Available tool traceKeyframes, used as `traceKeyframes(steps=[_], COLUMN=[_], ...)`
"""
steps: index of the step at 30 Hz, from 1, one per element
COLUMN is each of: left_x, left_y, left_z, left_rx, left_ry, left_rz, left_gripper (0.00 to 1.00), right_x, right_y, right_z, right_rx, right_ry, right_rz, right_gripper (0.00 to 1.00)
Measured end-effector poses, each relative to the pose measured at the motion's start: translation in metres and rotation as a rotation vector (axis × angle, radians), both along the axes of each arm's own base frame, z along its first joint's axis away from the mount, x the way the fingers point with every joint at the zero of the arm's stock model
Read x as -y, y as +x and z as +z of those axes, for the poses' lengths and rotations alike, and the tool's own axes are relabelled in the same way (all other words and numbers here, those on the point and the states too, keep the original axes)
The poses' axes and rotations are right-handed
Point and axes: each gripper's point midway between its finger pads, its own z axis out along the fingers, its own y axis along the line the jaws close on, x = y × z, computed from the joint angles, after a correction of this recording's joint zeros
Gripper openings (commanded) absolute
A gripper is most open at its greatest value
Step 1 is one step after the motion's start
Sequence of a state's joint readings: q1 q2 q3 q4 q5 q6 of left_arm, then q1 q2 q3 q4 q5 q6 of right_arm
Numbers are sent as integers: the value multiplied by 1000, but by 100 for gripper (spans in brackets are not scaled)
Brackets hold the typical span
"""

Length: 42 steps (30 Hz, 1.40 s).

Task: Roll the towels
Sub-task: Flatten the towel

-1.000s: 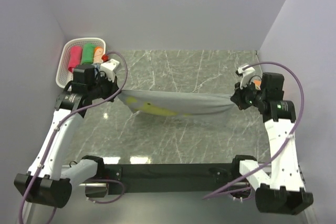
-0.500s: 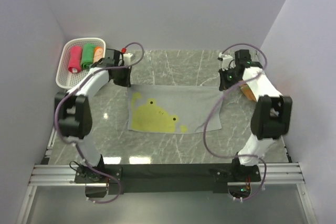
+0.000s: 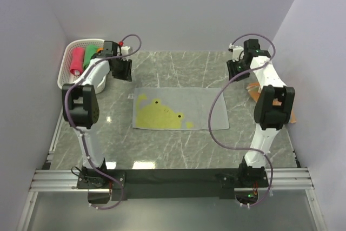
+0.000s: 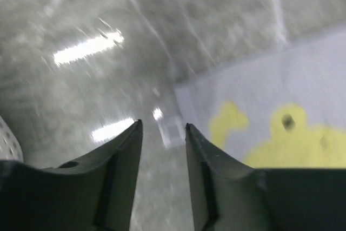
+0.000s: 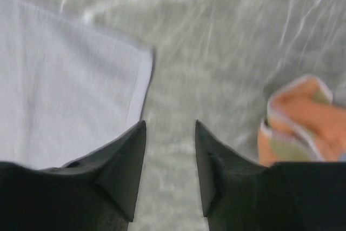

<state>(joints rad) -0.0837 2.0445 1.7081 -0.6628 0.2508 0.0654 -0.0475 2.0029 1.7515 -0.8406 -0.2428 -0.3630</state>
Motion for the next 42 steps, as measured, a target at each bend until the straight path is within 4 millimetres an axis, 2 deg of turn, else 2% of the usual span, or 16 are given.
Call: traceKeyframes(steps=[2, 3, 6, 9, 11, 13, 16, 20, 26, 35, 42], left_x=[3, 8, 25, 42, 50, 55, 61, 64, 52, 36, 31], left_y=[-25, -41, -89, -131, -154, -173, -189, -191, -205, -221, -220], left_z=[15, 21, 30, 15, -4, -24, -39, -44, -60, -76, -80], left_rx=[-1, -5, -31, -97, -164, -233, -298, -301, -352, -401, -403], left_ry=[-20, -27, -38, -40, -32, -21, -2, 22, 79, 145, 168], left_rz=[-50, -84, -186, -269, -302, -322, -341, -354, -342, -333, -319], left_gripper=[35, 33, 30, 25, 22, 21, 20, 19, 18, 17, 14], right_x=[-1, -4, -21, -41, -51, -54, -55, -52, -47, -40, -29], right_y=[-25, -45, -100, -151, -174, -188, -189, -183, -183, -202, -209], right_z=[8, 9, 0, -25, -41, -52, -59, -68, -76, -89, -98], right_rx=[-22, -49, -143, -273, -340, -389, -407, -410, -427, -477, -486], right_ry=[-9, -15, -35, -53, -67, -86, -102, -129, -160, -202, -284], right_rz=[38, 66, 153, 241, 281, 290, 275, 234, 207, 212, 214], right_gripper=[34, 30, 27, 22, 19, 18, 15, 12, 10, 9, 5])
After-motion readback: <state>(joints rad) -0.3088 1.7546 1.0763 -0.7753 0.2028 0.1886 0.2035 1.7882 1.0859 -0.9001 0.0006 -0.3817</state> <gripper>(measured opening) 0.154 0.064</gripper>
